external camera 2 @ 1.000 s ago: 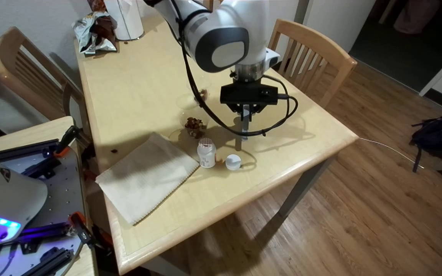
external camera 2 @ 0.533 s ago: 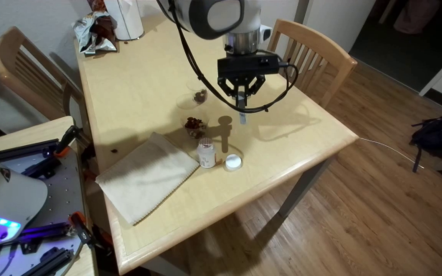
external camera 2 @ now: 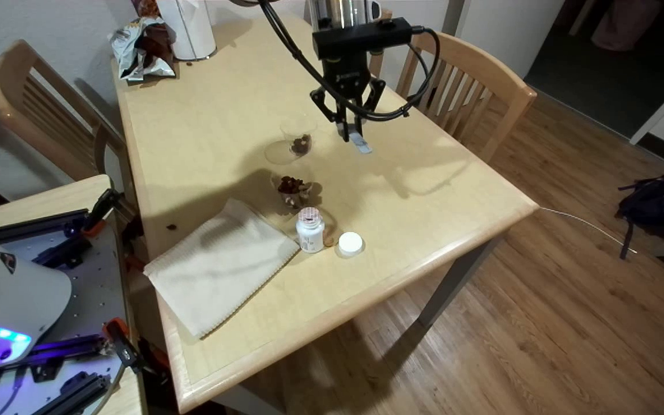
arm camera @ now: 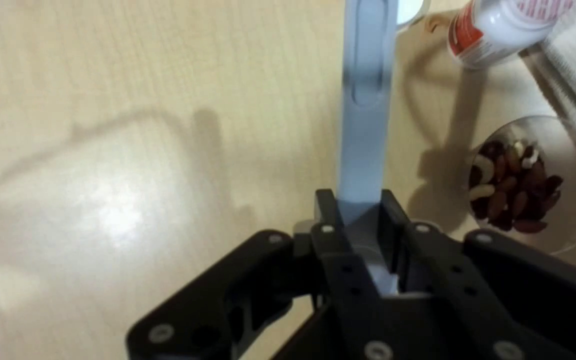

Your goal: Move the grey measuring spoon to the left

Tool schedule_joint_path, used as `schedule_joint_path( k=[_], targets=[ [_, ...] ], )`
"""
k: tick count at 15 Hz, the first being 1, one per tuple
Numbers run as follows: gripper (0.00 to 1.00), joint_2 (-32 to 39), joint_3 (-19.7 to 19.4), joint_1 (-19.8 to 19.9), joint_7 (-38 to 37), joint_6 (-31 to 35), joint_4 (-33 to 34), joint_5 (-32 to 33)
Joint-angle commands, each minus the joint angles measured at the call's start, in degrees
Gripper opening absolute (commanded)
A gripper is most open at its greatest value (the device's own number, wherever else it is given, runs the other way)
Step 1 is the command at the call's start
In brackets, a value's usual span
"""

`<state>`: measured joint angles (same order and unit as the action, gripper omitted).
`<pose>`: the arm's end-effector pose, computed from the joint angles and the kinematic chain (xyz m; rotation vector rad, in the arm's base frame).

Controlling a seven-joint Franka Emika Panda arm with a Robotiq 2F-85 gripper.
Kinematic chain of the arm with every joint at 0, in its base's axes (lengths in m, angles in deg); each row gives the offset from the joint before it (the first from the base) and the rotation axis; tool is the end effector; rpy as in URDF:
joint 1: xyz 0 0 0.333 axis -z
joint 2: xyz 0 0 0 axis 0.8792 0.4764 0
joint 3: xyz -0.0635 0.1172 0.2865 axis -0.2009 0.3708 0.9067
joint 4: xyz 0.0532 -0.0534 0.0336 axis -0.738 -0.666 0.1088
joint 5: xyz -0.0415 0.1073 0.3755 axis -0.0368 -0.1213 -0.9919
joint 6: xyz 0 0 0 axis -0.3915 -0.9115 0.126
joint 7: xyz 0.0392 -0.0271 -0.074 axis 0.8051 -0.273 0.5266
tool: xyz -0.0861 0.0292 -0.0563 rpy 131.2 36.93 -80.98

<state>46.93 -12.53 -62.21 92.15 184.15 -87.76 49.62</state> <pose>0.6223 0.0168 0.2990 2.2865 1.7265 -0.3144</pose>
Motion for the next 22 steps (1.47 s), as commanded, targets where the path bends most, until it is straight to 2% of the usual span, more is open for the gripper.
schedule_joint_path(
  k=[1,5,11,12,13,17,18,20,22],
  targets=[
    [0.09,-0.18,-1.29,-3.40,-1.34,-4.97,0.19,8.68],
    [0.09,-2.19,0.65,-2.61,1.48,-5.43,-1.82,5.46],
    [0.09,-2.35,1.49,-4.46,0.87,-6.77,-3.96,8.14],
    [0.09,-0.72,1.43,-3.71,0.14,-5.21,-2.23,6.66],
    [0.22,-0.64,1.53,-3.91,0.11,-5.34,-2.37,6.73],
    [0.22,-0.58,1.47,-3.82,0.10,-5.33,-2.31,6.73],
    [0.10,-0.44,1.15,-4.04,-0.90,-6.91,-2.01,6.78],
    [0.09,-0.61,0.75,-5.56,-2.89,-9.05,-1.69,9.72],
    [0.09,-0.19,0.63,-7.77,-5.23,-12.83,-0.72,15.26]
  ],
)
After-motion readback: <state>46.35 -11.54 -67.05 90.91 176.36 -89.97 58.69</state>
